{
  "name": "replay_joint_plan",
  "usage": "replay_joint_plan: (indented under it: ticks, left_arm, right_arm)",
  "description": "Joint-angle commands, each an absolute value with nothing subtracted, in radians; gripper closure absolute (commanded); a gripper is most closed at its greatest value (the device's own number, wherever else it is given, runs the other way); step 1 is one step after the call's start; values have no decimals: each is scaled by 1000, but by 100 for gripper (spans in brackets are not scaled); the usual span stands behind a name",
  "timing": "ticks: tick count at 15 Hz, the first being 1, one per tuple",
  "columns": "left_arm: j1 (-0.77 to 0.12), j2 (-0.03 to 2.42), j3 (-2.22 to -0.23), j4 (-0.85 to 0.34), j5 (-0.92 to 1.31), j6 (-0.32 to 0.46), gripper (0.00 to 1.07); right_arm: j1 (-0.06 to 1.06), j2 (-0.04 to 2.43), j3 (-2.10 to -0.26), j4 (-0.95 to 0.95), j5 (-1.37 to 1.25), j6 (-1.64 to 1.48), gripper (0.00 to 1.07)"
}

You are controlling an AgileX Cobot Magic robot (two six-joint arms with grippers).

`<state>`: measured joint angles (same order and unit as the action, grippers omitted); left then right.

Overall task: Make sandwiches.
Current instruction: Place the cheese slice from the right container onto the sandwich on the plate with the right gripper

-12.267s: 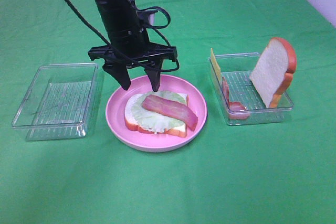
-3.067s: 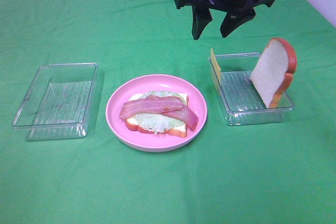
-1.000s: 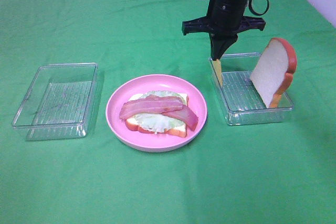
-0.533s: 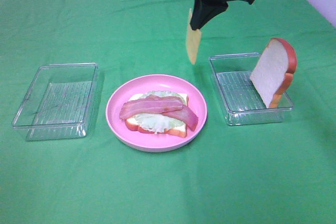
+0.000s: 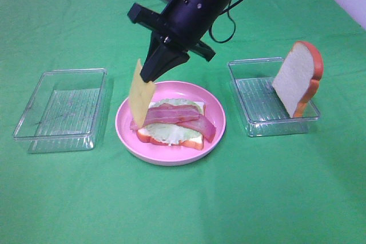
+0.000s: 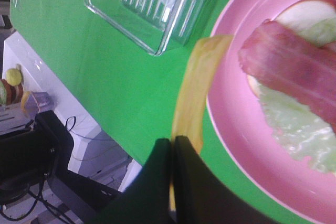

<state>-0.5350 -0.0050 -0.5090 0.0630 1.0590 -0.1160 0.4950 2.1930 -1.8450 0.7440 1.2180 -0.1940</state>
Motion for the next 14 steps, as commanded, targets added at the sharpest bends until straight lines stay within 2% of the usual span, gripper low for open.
replay_joint_plan:
  ticks: [1, 10, 12, 13, 14]
  left_arm:
    - [-539, -4, -503, 65, 1051, -119, 43]
    - [-539, -4, -503, 65, 1051, -119, 43]
    - [-539, -4, -503, 65, 1051, -119, 43]
    - [-539, -4, -503, 65, 1051, -119, 43]
    - [-539, -4, -503, 65, 1051, -119, 43]
  right_arm:
    - [527, 2223, -1833, 738, 1158, -218, 107]
    - [525, 2282, -1833, 381, 1132, 26, 107]
    - [525, 2282, -1833, 276, 1115, 108, 85]
    - [525, 2282, -1833, 274, 1110, 112, 79]
    - [525, 2281, -1833, 272, 1100, 112, 63]
